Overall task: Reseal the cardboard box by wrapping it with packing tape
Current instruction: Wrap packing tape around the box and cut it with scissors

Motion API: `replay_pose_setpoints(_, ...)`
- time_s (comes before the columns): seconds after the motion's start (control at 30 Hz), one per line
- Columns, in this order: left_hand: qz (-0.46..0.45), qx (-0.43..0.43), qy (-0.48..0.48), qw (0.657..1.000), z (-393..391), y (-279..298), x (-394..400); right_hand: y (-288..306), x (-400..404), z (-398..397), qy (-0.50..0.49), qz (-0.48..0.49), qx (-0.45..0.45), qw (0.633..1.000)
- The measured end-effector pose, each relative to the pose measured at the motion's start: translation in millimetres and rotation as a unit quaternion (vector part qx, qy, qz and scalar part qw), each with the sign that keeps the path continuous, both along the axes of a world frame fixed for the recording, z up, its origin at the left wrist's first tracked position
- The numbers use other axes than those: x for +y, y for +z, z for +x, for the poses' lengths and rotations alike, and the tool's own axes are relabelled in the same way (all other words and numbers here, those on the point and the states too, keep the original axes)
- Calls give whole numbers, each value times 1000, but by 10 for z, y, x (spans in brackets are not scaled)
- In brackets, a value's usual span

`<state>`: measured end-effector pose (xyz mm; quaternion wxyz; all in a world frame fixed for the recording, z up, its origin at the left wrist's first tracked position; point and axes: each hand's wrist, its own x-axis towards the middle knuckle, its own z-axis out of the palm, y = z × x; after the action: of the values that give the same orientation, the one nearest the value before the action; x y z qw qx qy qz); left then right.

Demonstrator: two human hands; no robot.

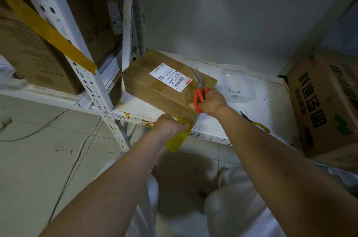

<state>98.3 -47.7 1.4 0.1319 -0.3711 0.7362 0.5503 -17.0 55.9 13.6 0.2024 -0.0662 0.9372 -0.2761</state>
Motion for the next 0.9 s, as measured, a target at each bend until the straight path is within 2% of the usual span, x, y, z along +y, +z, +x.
replay_pose_setpoints(0.3, -5, -12, 35, 999, -14, -264, 48, 9, -15, -30, -7, 0, -10, 1000)
replay_pose_setpoints(0.47, -54, 2, 24, 998, 14, -383, 58, -26, 7, -40, 2, -7, -3, 1000)
replay_pose_setpoints(0.67, -58, 13, 3, 998, -81, -460, 79, -51, 57, -5, 10, -15, 12, 1000)
replay_pose_setpoints(0.8, -53, 10, 4, 999, -174, -507, 90, -111, 57, 120, 22, -39, 86, 995)
replay_pose_setpoints(0.9, -57, 10, -3, 998, -221, -536, 86, -177, 35, 228, 89, 10, 189, 978)
